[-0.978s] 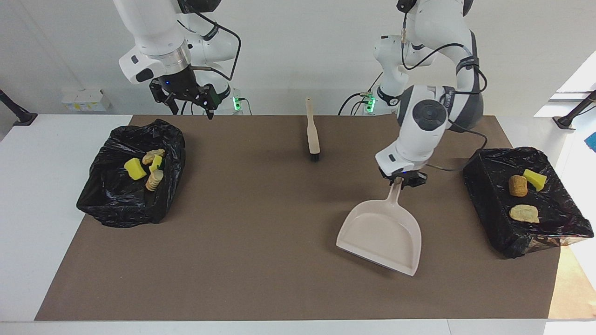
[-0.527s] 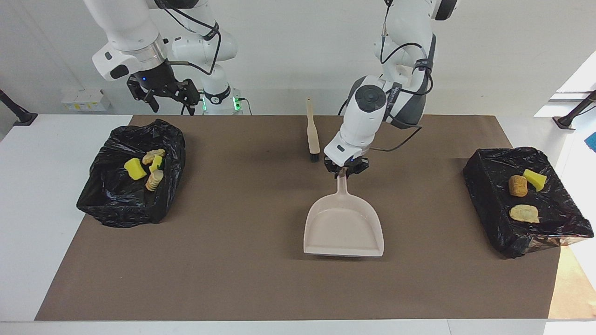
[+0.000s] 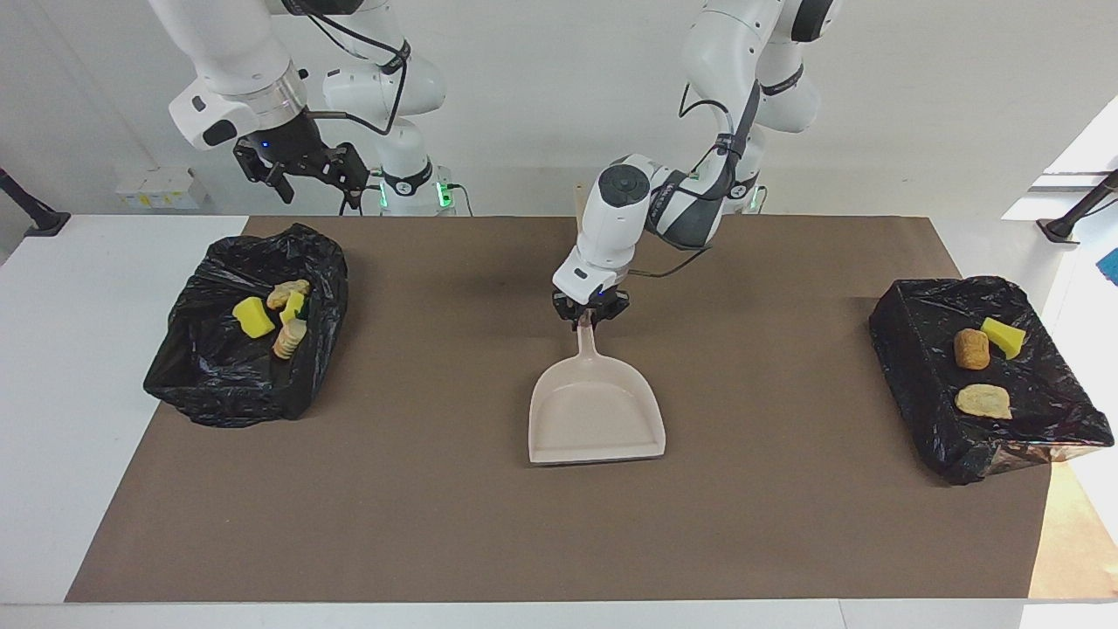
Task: Sweep and dump trash in bin
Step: 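Bring the empty dustpan back to the table center with the left gripper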
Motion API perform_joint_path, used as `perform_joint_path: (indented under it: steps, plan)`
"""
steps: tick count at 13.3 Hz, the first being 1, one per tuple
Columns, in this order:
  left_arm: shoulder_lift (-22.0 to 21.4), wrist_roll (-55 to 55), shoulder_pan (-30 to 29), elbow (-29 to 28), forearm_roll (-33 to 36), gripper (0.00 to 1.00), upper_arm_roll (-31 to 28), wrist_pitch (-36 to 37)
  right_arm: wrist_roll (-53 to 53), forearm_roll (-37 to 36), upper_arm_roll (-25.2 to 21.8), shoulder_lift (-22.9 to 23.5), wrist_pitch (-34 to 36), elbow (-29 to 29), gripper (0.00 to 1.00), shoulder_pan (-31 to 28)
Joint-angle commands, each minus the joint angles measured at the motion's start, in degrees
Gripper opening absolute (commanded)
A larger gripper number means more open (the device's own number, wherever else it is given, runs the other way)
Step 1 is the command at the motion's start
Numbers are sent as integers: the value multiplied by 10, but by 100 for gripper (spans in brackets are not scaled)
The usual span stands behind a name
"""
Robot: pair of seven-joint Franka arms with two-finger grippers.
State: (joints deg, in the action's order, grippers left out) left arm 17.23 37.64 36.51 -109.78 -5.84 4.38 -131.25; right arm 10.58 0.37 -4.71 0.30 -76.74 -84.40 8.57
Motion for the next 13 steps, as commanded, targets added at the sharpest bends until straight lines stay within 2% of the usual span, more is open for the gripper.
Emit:
perform_joint_path:
  steps: [1, 5, 9, 13]
  plan:
    - [-25, 3, -3, -10, -8, 100, -15, 6, -10, 1, 1, -14, -9, -16, 100, -6]
    - [-48, -12, -63, 36, -1, 100, -17, 74, -13, 2, 1, -14, -10, -17, 100, -22]
    - [-68, -25, -144, 53, 0, 100, -17, 89, -13, 9, 4, -13, -11, -16, 100, -22]
    - [-66, -163, -220, 55, 0, 100, -17, 100, -12, 9, 3, -13, -10, -16, 100, -23]
